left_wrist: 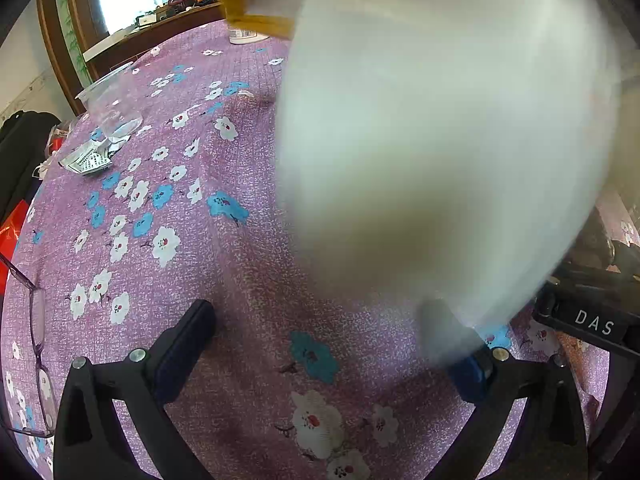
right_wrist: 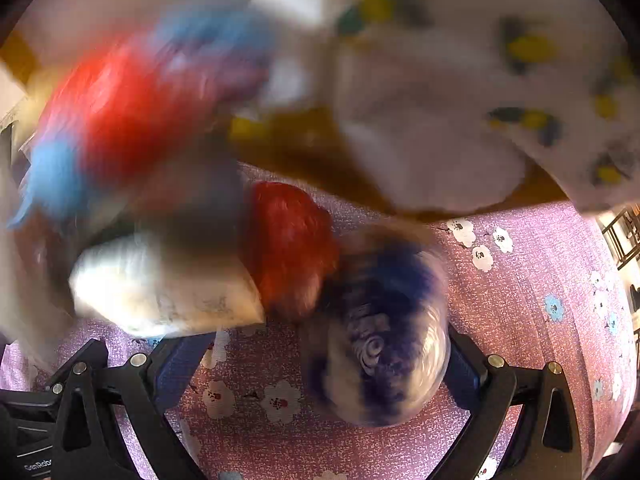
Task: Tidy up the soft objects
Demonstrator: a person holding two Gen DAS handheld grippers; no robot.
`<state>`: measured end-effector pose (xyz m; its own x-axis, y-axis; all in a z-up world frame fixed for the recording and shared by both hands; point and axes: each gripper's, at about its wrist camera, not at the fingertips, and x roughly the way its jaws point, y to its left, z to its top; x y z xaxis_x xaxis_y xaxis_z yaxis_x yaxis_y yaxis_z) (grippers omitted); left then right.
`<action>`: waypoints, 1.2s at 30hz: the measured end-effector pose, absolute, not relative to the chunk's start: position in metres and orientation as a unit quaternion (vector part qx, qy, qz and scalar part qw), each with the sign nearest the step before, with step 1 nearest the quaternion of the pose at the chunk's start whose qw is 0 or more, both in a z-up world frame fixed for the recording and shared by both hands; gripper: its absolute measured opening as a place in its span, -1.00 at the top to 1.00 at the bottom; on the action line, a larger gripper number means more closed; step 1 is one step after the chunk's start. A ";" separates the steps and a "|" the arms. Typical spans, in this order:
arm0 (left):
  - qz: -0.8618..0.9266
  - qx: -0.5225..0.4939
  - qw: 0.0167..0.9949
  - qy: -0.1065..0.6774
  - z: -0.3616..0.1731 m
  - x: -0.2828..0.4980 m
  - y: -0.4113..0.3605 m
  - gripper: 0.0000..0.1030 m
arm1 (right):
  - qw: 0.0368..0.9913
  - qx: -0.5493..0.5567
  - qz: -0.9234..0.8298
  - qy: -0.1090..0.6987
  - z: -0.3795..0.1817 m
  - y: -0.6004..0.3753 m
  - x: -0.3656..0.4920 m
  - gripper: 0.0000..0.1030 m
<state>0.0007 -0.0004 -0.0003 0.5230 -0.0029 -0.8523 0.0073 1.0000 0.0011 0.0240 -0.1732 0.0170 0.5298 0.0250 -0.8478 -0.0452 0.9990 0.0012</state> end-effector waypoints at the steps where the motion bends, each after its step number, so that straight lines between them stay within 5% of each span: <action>1: -0.003 0.002 0.873 0.488 0.000 0.002 0.000 -1.00 | 0.874 -0.010 0.020 0.485 0.018 -0.174 0.023 -0.99; 36: -0.003 0.002 0.873 0.488 -0.001 0.006 0.000 -1.00 | 0.874 -0.012 0.019 0.485 0.018 -0.174 0.024 -0.99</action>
